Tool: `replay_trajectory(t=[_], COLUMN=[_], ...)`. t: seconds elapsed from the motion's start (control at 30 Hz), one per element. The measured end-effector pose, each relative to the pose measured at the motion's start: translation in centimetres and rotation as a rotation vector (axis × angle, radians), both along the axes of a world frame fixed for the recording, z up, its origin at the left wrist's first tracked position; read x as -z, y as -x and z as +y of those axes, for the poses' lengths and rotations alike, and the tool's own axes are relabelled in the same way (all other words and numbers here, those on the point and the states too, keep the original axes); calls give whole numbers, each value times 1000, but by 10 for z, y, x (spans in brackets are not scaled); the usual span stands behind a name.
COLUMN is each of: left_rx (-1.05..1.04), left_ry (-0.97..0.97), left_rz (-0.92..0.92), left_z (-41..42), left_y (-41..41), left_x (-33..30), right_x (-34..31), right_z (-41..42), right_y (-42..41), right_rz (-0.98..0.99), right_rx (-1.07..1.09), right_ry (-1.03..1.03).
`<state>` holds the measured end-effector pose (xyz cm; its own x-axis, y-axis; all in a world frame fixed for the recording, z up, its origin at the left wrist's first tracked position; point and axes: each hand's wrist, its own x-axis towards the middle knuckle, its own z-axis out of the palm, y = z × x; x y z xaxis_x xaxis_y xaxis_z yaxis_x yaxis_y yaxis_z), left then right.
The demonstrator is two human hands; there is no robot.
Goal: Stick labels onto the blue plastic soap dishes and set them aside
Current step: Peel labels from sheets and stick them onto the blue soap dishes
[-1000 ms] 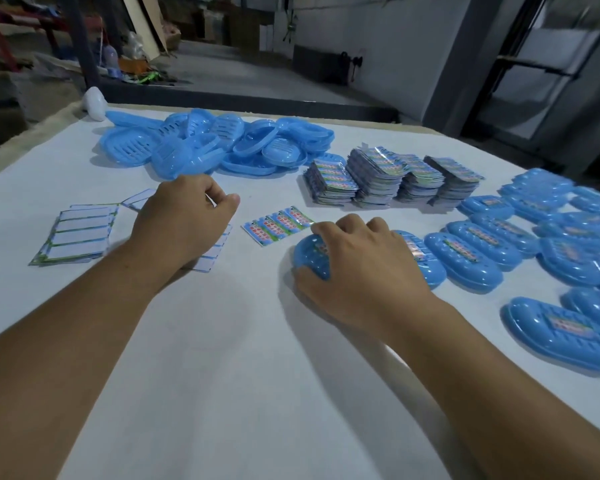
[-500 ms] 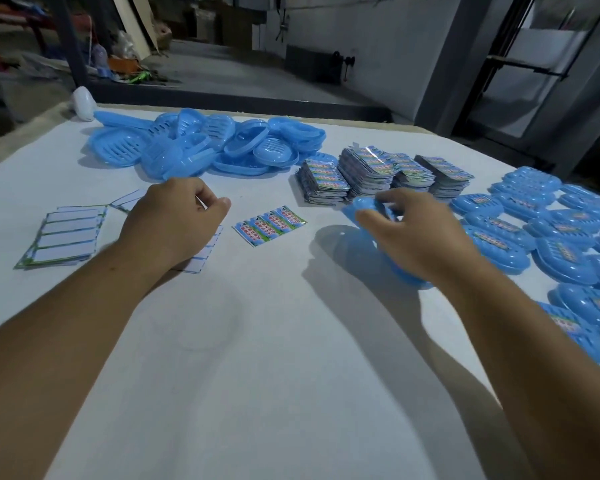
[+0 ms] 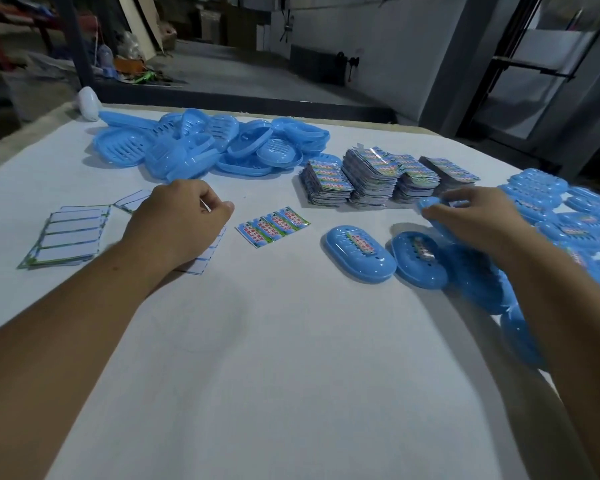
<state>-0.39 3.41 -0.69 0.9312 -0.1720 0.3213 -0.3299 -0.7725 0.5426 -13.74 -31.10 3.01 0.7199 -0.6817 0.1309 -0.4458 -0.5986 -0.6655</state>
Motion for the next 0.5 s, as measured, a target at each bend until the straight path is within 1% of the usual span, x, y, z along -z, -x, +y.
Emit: replay_trajectory(t=[0.1, 0.17, 0.33, 0.4, 0.5], left_rx=[6, 9, -1, -2, -6], left_ry=[3, 2, 16, 16, 14], left_rz=[1, 5, 9, 3, 5], left_z=[1, 1, 2, 2, 3], left_y=[0, -2, -6, -6, -6], left_x=[0, 1, 2, 1, 0], right_x=[7, 10, 8, 3, -6], right_z=[-9, -12, -10, -2, 17], right_y=[-2, -4, -4, -4, -12], right_rz=[130, 187, 248, 227, 100], right_rx=[23, 45, 52, 57, -13], right_ry=[144, 183, 243, 304, 372])
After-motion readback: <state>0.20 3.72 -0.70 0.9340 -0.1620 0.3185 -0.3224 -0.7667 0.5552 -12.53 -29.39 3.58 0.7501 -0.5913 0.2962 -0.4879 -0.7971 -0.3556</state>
